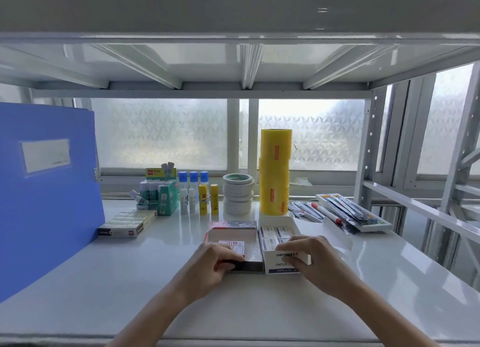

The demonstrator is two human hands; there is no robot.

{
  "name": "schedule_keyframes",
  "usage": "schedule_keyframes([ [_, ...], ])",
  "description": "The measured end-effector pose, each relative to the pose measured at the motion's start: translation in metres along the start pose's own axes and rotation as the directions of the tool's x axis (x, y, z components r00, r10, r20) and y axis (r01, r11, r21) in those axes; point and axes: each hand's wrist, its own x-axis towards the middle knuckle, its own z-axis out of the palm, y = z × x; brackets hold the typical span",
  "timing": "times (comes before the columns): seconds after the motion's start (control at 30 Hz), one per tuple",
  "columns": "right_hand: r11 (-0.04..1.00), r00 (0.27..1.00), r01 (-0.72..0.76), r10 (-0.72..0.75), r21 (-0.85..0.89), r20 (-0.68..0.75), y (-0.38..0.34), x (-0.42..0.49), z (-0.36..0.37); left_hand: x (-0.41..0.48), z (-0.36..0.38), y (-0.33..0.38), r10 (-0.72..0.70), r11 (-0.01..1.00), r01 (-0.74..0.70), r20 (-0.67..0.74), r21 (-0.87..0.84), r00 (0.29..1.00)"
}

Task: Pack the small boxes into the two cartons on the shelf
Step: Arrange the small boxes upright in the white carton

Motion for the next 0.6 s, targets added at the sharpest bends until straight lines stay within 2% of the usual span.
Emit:
schedule_keyframes([
  [0.43, 0.999, 0.999, 0.013, -0.014, -0.030, -0.038, 0.0056, 0.0009, 0.0065, 0.0010, 0.0026, -0.0052, 0.004, 1.000, -0.004, -0.005, -0.019, 1.000],
  [0.6, 1.000, 0.999, 0.003, -0.004, -0.027, -0.047, 0.0044, -0.0003, 0.0067, 0.0018, 0.0012, -0.0023, -0.018, 1.000, 0.019, 0.035, -0.013, 0.999],
])
